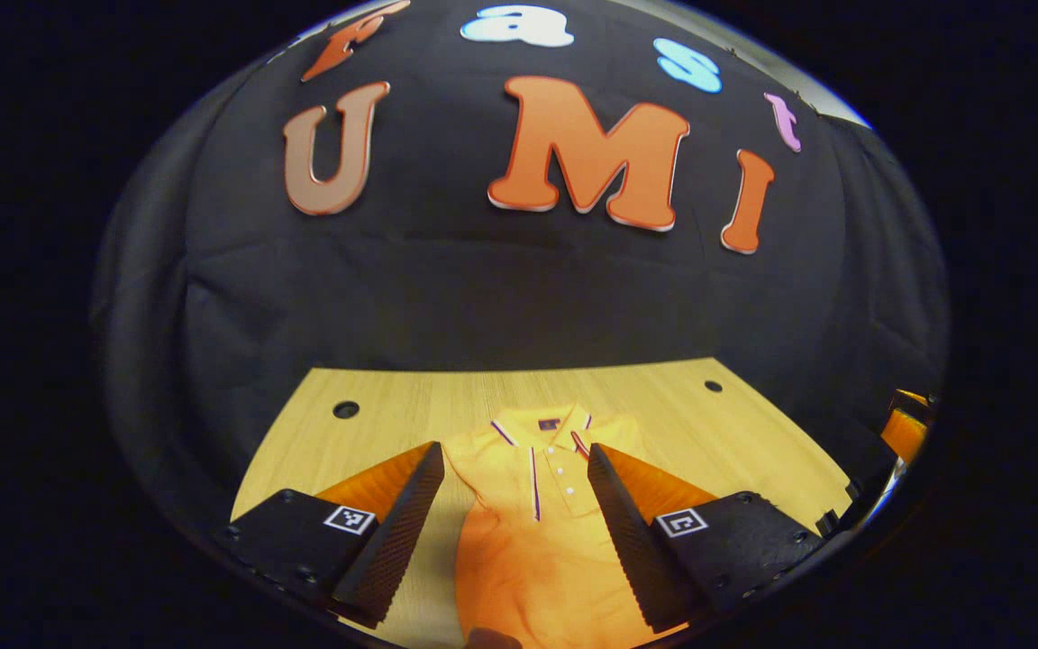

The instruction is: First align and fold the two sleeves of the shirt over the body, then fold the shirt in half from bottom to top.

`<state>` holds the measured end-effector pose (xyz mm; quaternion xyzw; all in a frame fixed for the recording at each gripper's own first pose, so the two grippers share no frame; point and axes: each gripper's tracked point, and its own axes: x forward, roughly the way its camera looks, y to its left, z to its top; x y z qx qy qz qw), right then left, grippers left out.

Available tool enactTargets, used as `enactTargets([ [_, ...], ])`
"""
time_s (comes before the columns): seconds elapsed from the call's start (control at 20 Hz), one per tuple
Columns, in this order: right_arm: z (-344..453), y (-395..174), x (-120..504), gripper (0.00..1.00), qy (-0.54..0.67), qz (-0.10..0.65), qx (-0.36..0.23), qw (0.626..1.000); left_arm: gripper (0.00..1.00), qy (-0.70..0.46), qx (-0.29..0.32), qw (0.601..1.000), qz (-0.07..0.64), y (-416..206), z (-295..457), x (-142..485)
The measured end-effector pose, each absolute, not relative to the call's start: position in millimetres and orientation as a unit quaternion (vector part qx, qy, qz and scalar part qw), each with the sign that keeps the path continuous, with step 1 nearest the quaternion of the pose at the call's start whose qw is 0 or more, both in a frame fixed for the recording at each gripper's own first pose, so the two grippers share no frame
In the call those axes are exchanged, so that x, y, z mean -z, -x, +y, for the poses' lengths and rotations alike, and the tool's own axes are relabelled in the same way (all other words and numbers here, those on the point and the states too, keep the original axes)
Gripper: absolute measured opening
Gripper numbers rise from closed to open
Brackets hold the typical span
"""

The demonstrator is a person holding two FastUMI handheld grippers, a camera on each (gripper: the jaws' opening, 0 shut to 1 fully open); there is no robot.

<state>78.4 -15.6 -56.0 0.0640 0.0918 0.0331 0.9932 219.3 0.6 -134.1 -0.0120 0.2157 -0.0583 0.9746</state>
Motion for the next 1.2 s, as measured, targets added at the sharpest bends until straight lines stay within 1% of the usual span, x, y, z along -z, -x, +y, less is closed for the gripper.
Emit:
enactTargets([
  [0.15, -17.4, -66.6, 50.4, 0.98, -0.055, 0.056, -0.066, 0.995, 0.97, -0.006, 0.029, 0.990, 0.139, -184.2, 10.6, 100.1],
  [0.3, -19.2, -57.8, 54.1, 0.98, -0.041, 0.034, -0.088, 0.995, 0.96, -0.023, -0.003, 0.995, 0.101, -151.7, 12.3, 79.1],
  [0.4, -18.9, -52.0, 62.0, 0.98, -0.037, 0.034, -0.105, 0.993, 0.97, -0.046, -0.026, 0.996, 0.074, -127.2, 11.9, 64.1],
  [0.45, -18.9, -49.2, 69.1, 0.98, -0.037, 0.042, -0.112, 0.992, 0.97, -0.055, -0.030, 0.995, 0.073, -117.6, 8.2, 63.0],
  [0.55, -19.3, -45.2, 95.1, 0.98, -0.038, 0.076, -0.125, 0.988, 0.97, -0.063, -0.028, 0.993, 0.100, -95.1, 2.3, 77.5],
  [0.7, -20.2, -32.7, 142.6, 0.98, -0.048, 0.150, -0.140, 0.978, 0.96, -0.045, -0.030, 0.985, 0.162, -62.6, 3.0, 126.1],
  [0.8, -23.7, -26.6, 157.4, 0.98, -0.054, 0.169, -0.142, 0.974, 0.99, -0.040, -0.036, 0.983, 0.178, -55.1, 6.0, 139.7],
  [0.85, -24.9, -23.2, 167.7, 0.98, -0.053, 0.181, -0.141, 0.972, 0.98, -0.044, -0.037, 0.980, 0.190, -50.3, 7.6, 147.1],
  [1.1, -27.4, 0.1, 230.4, 0.98, -0.050, 0.275, -0.136, 0.950, 0.99, -0.042, -0.021, 0.959, 0.280, -28.4, 9.2, 209.7],
  [1.2, -27.5, 7.7, 247.6, 0.98, -0.051, 0.302, -0.134, 0.942, 0.99, -0.047, -0.018, 0.949, 0.311, -21.7, 10.6, 232.1],
])
